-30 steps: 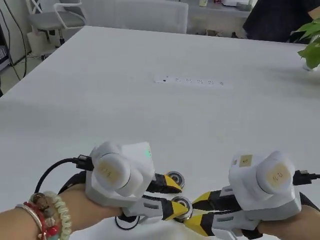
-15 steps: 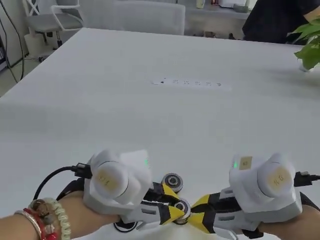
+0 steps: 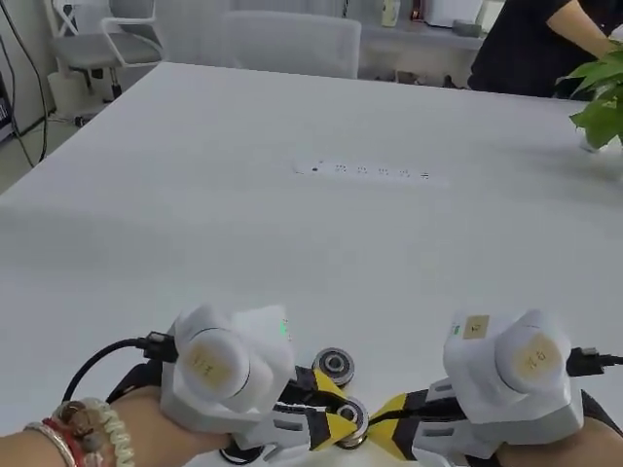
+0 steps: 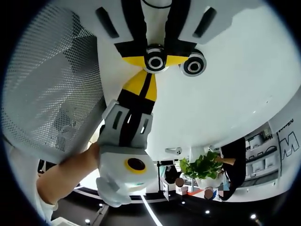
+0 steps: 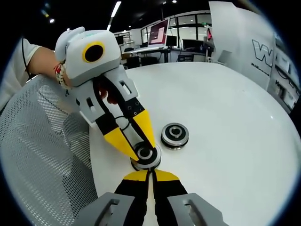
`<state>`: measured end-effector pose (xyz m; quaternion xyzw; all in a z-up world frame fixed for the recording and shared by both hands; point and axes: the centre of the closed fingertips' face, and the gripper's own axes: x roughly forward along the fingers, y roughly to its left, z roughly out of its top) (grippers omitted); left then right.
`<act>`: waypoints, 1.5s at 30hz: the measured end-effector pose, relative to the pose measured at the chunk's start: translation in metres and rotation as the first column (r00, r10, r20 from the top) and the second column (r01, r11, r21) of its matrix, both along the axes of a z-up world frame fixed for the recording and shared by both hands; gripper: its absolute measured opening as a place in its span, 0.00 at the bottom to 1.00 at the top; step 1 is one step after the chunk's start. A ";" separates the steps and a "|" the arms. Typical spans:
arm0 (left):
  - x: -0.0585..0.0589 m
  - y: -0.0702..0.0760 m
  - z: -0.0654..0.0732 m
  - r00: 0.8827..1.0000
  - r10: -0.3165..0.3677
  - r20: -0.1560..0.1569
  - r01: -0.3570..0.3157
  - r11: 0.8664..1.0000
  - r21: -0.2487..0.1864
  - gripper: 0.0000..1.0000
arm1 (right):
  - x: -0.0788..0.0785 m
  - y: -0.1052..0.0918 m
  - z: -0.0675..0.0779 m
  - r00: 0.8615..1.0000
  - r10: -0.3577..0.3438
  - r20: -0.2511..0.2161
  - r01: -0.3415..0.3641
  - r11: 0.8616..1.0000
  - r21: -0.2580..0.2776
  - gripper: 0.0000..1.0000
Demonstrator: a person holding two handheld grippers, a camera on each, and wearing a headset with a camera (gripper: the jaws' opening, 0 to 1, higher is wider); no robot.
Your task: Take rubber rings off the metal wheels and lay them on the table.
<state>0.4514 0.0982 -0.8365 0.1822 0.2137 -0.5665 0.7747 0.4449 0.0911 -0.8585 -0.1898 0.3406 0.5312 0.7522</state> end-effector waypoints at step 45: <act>0.004 0.003 0.001 1.000 0.016 0.002 -0.016 1.000 -0.025 0.08 | 0.010 -0.003 0.013 0.864 -0.299 -0.404 0.382 0.914 0.140 0.00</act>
